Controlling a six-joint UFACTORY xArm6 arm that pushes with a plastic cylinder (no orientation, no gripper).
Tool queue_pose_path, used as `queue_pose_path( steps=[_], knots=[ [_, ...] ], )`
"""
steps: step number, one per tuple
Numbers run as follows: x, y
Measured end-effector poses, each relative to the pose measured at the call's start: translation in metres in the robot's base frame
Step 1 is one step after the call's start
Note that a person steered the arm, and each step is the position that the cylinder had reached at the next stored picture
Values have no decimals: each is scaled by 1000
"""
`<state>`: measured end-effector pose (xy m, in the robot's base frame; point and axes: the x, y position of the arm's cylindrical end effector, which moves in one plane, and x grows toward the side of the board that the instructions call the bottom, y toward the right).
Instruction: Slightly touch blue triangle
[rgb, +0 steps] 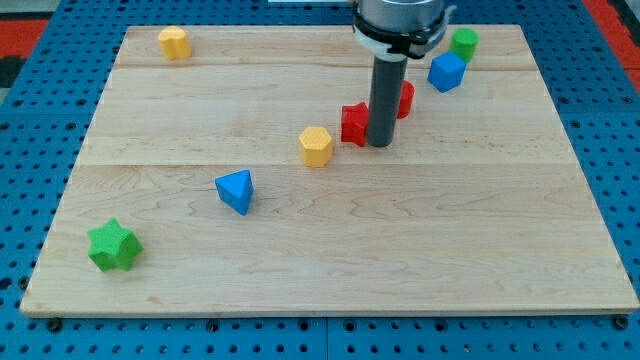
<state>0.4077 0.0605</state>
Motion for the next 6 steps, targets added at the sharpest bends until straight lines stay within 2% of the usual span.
queue_pose_path(
  steps=[1,2,3,4,6],
  knots=[
    [-1,-6],
    [3,56],
    [46,74],
    [108,23],
    [64,-84]
  ],
)
